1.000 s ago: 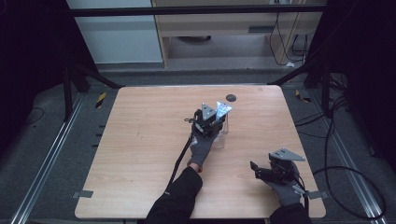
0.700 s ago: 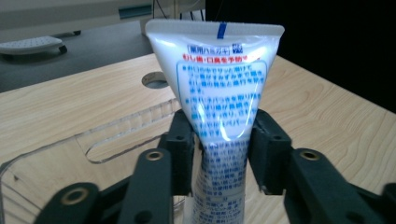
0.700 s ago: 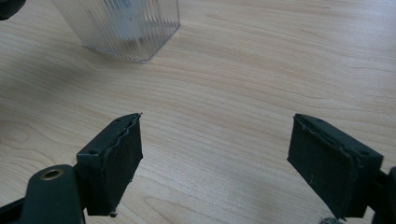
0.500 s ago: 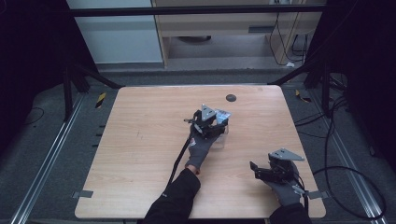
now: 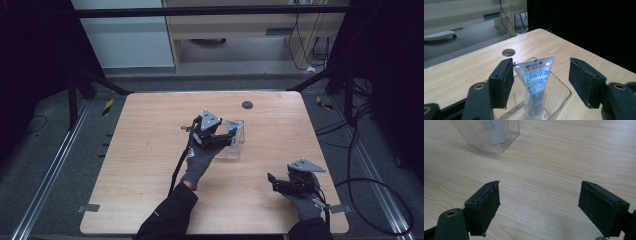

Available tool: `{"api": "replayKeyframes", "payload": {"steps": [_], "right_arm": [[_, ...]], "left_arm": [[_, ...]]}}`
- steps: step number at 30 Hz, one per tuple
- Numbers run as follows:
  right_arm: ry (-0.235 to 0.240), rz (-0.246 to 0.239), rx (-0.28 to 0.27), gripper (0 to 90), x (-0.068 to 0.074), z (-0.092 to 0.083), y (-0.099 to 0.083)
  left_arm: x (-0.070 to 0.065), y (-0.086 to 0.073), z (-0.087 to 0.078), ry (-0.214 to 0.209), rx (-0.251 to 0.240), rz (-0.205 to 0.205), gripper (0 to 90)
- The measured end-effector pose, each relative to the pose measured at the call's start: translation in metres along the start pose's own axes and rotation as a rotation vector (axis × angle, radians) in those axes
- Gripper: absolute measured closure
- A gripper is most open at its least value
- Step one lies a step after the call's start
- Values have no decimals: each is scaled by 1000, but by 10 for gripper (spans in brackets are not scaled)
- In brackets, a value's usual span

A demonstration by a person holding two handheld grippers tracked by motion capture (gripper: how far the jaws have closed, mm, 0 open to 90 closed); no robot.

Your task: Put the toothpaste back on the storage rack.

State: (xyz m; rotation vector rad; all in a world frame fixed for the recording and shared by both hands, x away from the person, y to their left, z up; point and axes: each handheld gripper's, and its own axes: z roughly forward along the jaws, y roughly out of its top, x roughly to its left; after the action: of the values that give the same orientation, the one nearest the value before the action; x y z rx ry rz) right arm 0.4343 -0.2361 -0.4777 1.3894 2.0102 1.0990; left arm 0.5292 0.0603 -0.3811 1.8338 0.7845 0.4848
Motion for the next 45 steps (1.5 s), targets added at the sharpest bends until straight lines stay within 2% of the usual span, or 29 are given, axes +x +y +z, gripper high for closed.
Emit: {"api": "replayKeyframes", "payload": {"steps": [2, 7, 11, 18, 22, 31, 42, 45], "right_arm": [[-2, -4, 0, 170, 0, 0, 0], [-3, 2, 1, 167, 1, 0, 0], [-8, -4, 1, 166, 0, 0, 0], [-14, -4, 3, 164, 0, 0, 0], [-18, -4, 4, 163, 0, 1, -1], [-23, 3, 8, 161, 0, 0, -1], [-23, 14, 12, 157, -1, -1, -2], [-30, 3, 9, 156, -3, -1, -3]], "left_arm": [[1, 0, -9, 7, 14, 11, 330], [10, -7, -30, 8, 26, 4, 312], [18, -21, -46, 24, 42, -5, 309], [31, -47, -71, 73, 69, 4, 305], [36, -57, -85, 93, 60, -3, 305], [46, -79, -108, 118, 93, -7, 293], [58, -110, -133, 187, 120, -22, 265], [62, -117, -140, 212, 136, -27, 259]]}}
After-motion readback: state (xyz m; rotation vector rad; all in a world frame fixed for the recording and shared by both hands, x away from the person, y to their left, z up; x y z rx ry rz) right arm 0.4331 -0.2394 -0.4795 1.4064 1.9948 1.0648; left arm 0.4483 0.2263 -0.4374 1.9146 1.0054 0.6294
